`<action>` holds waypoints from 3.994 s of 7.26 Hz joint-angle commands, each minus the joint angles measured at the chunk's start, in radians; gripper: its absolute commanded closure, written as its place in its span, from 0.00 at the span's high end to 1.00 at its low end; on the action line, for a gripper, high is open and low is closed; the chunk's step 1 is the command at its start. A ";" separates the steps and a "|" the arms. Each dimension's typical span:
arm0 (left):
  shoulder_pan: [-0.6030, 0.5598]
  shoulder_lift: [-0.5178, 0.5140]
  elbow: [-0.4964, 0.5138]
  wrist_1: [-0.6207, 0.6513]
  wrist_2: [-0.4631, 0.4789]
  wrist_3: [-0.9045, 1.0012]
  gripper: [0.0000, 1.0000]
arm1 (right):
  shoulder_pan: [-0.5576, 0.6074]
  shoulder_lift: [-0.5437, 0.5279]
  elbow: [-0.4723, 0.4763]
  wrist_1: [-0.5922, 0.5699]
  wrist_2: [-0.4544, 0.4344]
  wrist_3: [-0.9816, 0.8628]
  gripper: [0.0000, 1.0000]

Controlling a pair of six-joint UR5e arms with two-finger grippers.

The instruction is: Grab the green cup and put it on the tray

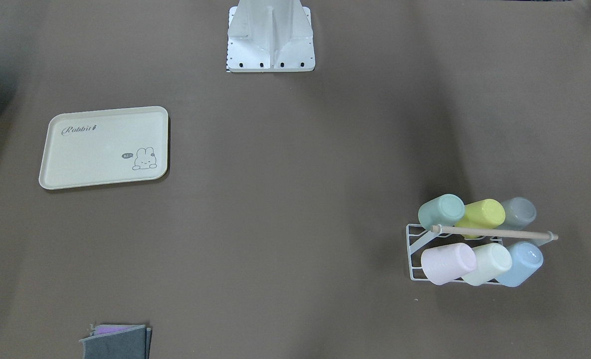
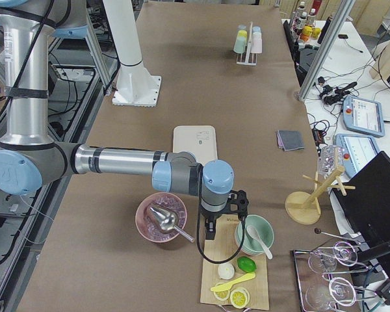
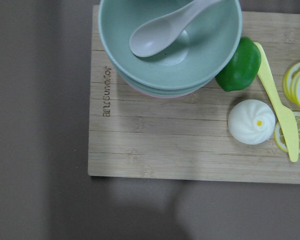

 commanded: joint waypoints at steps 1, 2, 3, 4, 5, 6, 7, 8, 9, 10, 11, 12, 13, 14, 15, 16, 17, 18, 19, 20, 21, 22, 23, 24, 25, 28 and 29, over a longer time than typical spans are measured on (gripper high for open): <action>0.021 -0.053 -0.099 0.128 0.009 -0.158 0.99 | -0.001 -0.006 0.021 0.001 0.108 0.008 1.00; 0.061 -0.053 -0.191 0.161 0.009 -0.219 0.99 | -0.004 -0.011 0.044 0.001 0.131 0.058 0.98; 0.084 -0.053 -0.278 0.158 -0.002 -0.327 0.99 | -0.040 -0.011 0.074 0.002 0.151 0.168 0.98; 0.142 -0.054 -0.340 0.156 0.001 -0.441 0.99 | -0.085 -0.011 0.103 0.002 0.156 0.225 0.98; 0.220 -0.057 -0.382 0.155 0.016 -0.490 0.99 | -0.125 -0.011 0.113 0.002 0.171 0.257 0.97; 0.240 -0.054 -0.421 0.152 0.035 -0.489 0.99 | -0.168 -0.011 0.137 0.002 0.170 0.308 0.96; 0.316 -0.060 -0.478 0.159 0.051 -0.504 0.99 | -0.200 -0.012 0.150 0.025 0.170 0.366 0.96; 0.355 -0.080 -0.518 0.159 0.061 -0.509 0.99 | -0.253 -0.035 0.148 0.136 0.167 0.470 0.96; 0.409 -0.155 -0.525 0.159 0.062 -0.515 0.99 | -0.315 -0.064 0.142 0.294 0.153 0.611 0.96; 0.479 -0.209 -0.525 0.159 0.061 -0.555 0.99 | -0.371 -0.090 0.121 0.442 0.121 0.720 0.96; 0.522 -0.285 -0.526 0.159 0.065 -0.567 0.99 | -0.407 -0.103 0.064 0.570 0.116 0.762 0.96; 0.600 -0.292 -0.567 0.144 0.070 -0.542 0.99 | -0.441 -0.104 0.020 0.681 0.115 0.828 0.96; 0.672 -0.291 -0.581 0.092 0.154 -0.446 0.99 | -0.499 -0.106 0.012 0.776 0.081 0.932 0.96; 0.737 -0.277 -0.600 0.086 0.274 -0.266 0.99 | -0.560 -0.118 0.001 0.860 0.040 1.007 0.96; 0.760 -0.262 -0.600 0.087 0.358 -0.037 0.99 | -0.600 -0.120 -0.036 0.954 0.021 1.070 0.96; 0.765 -0.249 -0.598 0.087 0.418 0.171 0.99 | -0.637 -0.118 -0.086 1.046 -0.006 1.109 0.96; 0.782 -0.254 -0.603 0.086 0.443 0.257 0.99 | -0.672 -0.115 -0.102 1.089 -0.032 1.136 0.92; 0.830 -0.254 -0.609 0.086 0.570 0.379 0.99 | -0.689 -0.113 -0.103 1.091 -0.046 1.135 0.86; 0.883 -0.254 -0.608 0.086 0.683 0.487 0.99 | -0.718 -0.103 -0.102 1.091 -0.068 1.137 0.80; 0.923 -0.252 -0.607 0.087 0.831 0.670 0.99 | -0.734 -0.091 -0.103 1.090 -0.086 1.137 0.70; 0.981 -0.236 -0.611 0.089 1.033 0.821 0.99 | -0.739 -0.090 -0.102 1.090 -0.086 1.135 0.59; 1.024 -0.232 -0.600 0.089 1.159 0.957 0.99 | -0.739 -0.090 -0.103 1.087 -0.083 1.135 0.49; 1.030 -0.229 -0.589 0.089 1.273 1.121 0.99 | -0.739 -0.090 -0.102 1.084 -0.080 1.135 0.39; 1.043 -0.231 -0.556 0.087 1.356 1.240 0.99 | -0.737 -0.093 -0.099 1.084 -0.073 1.134 0.31; 1.096 -0.228 -0.501 0.084 1.482 1.261 0.99 | -0.736 -0.095 -0.094 1.082 -0.071 1.135 0.23; 1.165 -0.197 -0.401 0.075 1.656 1.379 0.99 | -0.734 -0.100 -0.091 1.082 -0.059 1.135 0.00; 1.168 -0.199 -0.390 0.075 1.658 1.381 0.99 | -0.736 -0.097 -0.091 1.081 -0.057 1.135 0.00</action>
